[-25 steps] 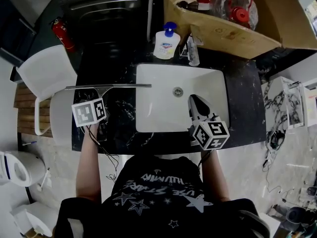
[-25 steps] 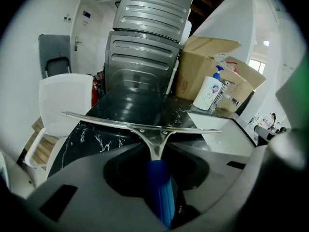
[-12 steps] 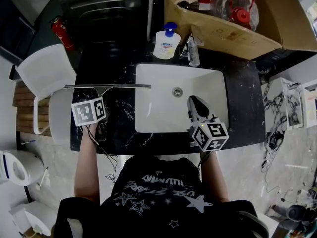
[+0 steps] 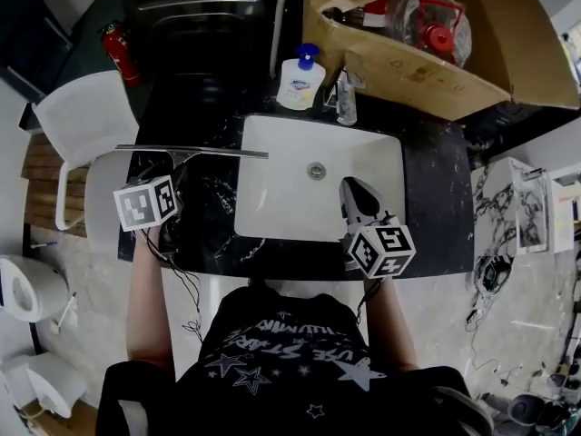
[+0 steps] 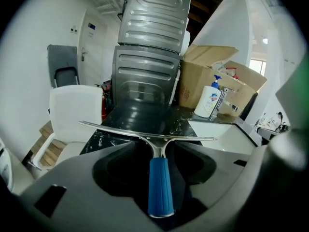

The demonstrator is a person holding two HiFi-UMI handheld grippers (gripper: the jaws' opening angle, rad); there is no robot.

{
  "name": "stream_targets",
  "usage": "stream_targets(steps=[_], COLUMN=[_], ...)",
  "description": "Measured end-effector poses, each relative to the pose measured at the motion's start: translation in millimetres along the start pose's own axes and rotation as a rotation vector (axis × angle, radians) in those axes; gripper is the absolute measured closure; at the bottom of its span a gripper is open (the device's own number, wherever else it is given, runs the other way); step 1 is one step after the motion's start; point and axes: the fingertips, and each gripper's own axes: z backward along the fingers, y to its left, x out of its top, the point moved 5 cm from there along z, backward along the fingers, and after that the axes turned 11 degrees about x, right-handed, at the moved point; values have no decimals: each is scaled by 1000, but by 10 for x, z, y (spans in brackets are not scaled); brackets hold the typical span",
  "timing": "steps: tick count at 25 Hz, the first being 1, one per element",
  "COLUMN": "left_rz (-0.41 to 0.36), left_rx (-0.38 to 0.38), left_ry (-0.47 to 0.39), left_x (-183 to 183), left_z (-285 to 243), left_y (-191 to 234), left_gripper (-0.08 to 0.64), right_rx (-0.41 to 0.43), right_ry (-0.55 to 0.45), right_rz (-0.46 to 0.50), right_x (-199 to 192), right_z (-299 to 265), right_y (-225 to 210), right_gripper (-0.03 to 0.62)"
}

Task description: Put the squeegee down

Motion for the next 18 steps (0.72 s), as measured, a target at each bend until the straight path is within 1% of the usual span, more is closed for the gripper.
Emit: stream_targets(steps=[5,8,13,18], left_rz=[57,92,144,179], left_rx=[42,66,100,123], left_ry=[-73,-124,-179,-231], left_x=[78,60,-161,-424], left_z=[459,776,1230,1617], left_y=[14,-19,-167,-406], left_gripper=[299,299,301,302], right_rx=[105,172,268,323], right_ry=[-4,-13,-13,14], right_rz=[45,66,91,117], right_x=[170,256,259,187], right_z=[-25,-27,88,310], right_y=[111,204,362,438], right_gripper=[538,538,538,540])
